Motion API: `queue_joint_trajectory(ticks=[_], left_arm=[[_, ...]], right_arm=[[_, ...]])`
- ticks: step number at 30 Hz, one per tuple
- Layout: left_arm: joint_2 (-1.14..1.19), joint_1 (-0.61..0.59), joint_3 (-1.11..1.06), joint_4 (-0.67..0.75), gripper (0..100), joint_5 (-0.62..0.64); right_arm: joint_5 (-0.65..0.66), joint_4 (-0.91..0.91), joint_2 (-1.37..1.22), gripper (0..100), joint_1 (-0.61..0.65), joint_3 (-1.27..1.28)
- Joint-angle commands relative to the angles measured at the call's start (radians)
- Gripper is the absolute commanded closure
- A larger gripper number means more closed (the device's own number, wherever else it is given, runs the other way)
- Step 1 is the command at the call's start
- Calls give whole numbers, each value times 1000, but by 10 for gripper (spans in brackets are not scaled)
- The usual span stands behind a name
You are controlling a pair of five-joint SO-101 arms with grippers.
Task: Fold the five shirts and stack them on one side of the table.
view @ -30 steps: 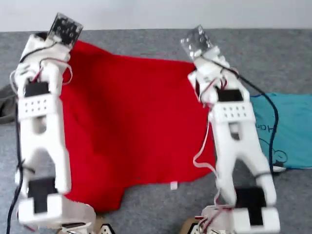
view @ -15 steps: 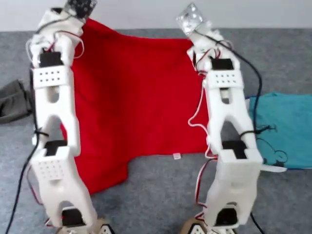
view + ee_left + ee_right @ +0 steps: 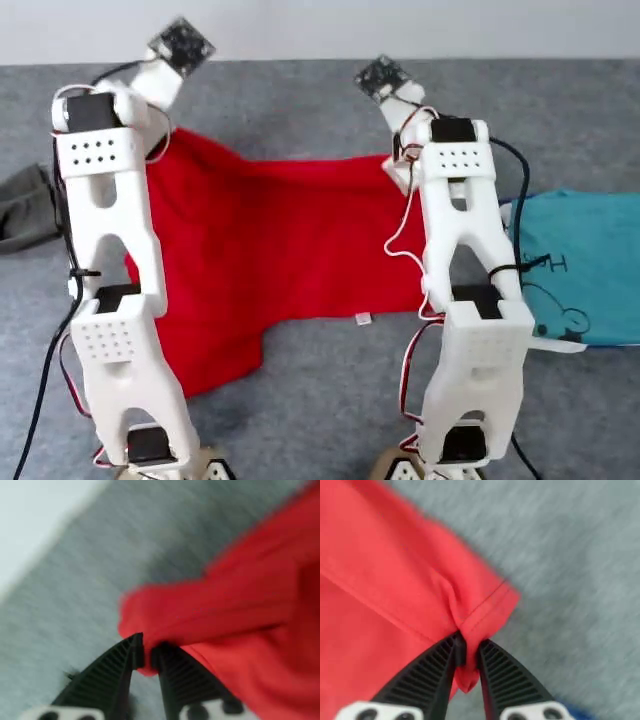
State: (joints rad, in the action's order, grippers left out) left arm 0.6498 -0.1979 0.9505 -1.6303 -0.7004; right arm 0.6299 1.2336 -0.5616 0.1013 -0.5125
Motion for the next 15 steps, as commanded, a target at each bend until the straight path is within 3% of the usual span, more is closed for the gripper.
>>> queue_joint_trajectory(ticks=[1, 6, 15], left_arm=[[-20, 6, 28, -130, 995, -8], [-152, -18, -165, -129, 994, -9], [-595, -21, -886, -123, 994, -81]], right_arm=[[9, 140, 93, 988, 8, -69], [9, 341, 131, 988, 10, -69], [46, 562, 139, 985, 2, -51]])
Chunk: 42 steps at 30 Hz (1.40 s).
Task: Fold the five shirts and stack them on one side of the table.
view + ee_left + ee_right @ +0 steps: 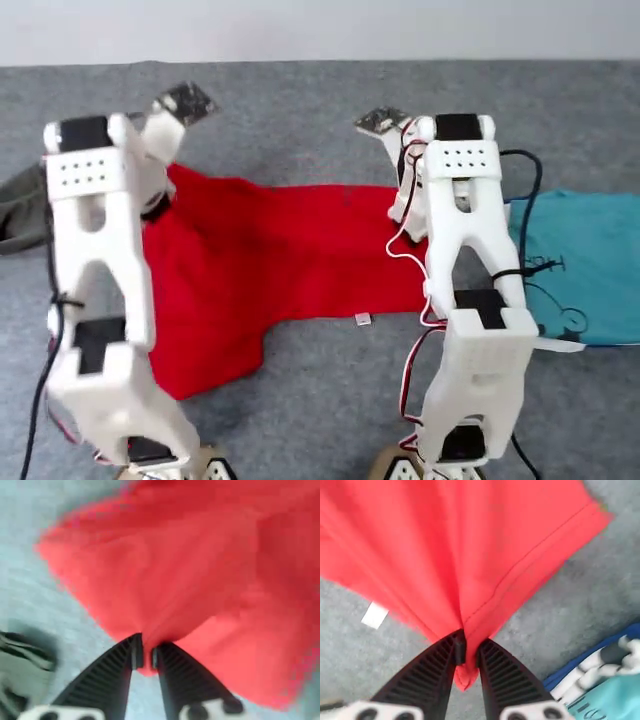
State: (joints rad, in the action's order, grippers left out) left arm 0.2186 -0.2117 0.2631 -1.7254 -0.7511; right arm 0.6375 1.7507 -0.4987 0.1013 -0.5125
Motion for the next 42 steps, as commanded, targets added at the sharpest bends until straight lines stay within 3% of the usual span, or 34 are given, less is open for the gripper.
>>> queue_joint_trajectory(ticks=[1, 9, 20, 31, 42], left_arm=[[-203, -8, -263, -28, 994, -44], [-367, -8, -605, -26, 994, -152], [-376, -11, -811, -28, 994, -302], [-373, -11, -848, -28, 994, -307], [-376, -97, -851, -28, 985, -358]], right_arm=[[52, 44, 79, 985, -1, -38], [100, 44, 70, 985, -24, -25], [118, 47, 81, 988, -44, 3], [160, 45, 182, 987, -56, 195], [160, 44, 194, 980, -47, 238]])
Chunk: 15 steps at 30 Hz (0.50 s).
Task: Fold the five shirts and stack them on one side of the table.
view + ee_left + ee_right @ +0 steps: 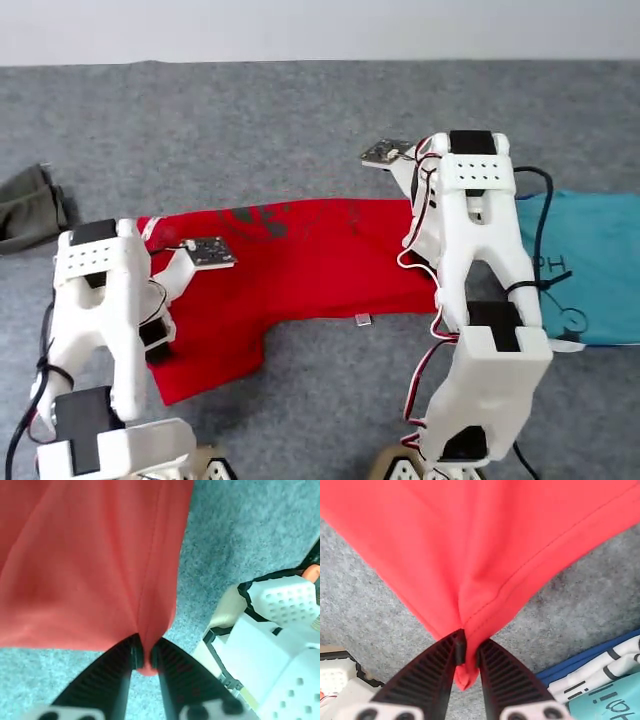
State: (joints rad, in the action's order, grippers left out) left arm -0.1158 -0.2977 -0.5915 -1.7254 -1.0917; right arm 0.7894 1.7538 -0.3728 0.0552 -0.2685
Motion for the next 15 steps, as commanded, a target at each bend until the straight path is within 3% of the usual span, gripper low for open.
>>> queue_joint_trajectory(ticks=[1, 9, 15], left_arm=[[-41, -15, 7, -29, 971, -20], [-41, -94, 1, -29, 898, -18], [-46, -91, 7, -32, 891, -8]], right_arm=[[8, 41, 68, 969, 2, -6], [-81, 42, 77, 796, -4, -9], [-101, 41, 99, 785, 2, -12]])
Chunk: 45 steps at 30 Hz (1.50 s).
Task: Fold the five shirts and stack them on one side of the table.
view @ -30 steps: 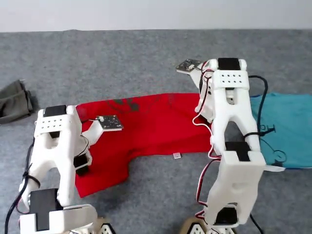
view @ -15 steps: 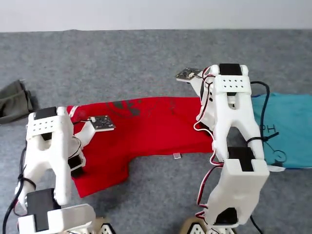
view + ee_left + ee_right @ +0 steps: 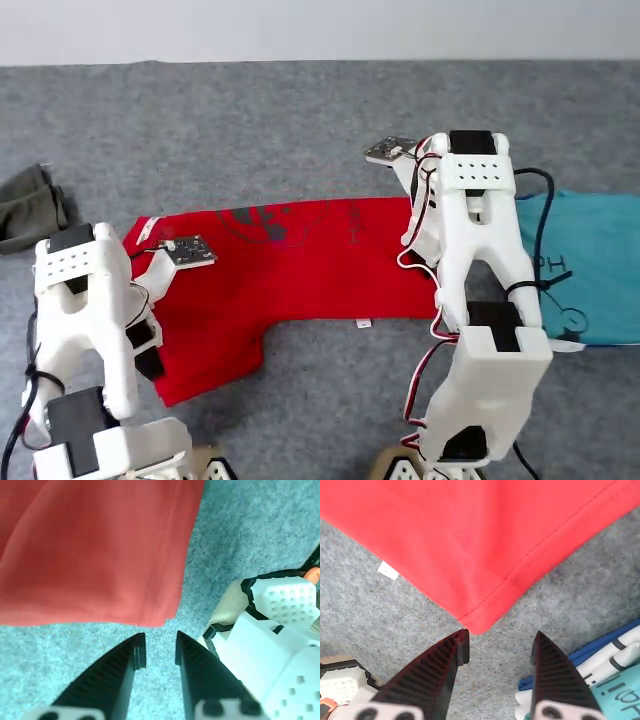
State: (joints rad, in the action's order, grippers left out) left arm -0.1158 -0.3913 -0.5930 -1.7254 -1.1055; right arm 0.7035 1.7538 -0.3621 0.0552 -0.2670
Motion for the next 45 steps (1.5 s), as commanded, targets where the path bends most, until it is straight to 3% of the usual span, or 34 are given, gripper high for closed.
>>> queue_joint_trajectory(ticks=[1, 9, 13, 16, 19, 22, 25, 29, 36, 41, 45], left_arm=[[-58, 3, 8, -32, 891, 25], [-377, 49, -21, -31, 891, 40], [-516, 52, -22, -8, 896, 64], [-532, 48, -22, 89, 925, 224], [-502, 49, -39, 209, 996, 377], [-465, 44, -54, 279, 994, 516], [-460, -41, -50, 304, 994, 621], [-479, -239, -53, 344, 994, 643], [-476, -580, -73, 460, 994, 531], [-476, -692, -199, 578, 994, 462], [-476, -758, -268, 618, 994, 440]], right_arm=[[-14, 39, 94, 785, 2, -14], [-44, -79, 73, 788, 15, -97], [-144, -193, 28, 872, 62, -115], [-157, -285, -25, 985, 91, -132], [-157, -364, -97, 974, 101, -149], [-158, -384, -156, 975, 104, -187], [-158, -288, -162, 975, 154, -247], [-157, -105, -150, 975, 268, -342], [-153, 41, -148, 969, 501, -437], [-157, 44, -151, 952, 702, -414], [-158, 45, -148, 832, 865, -377]])
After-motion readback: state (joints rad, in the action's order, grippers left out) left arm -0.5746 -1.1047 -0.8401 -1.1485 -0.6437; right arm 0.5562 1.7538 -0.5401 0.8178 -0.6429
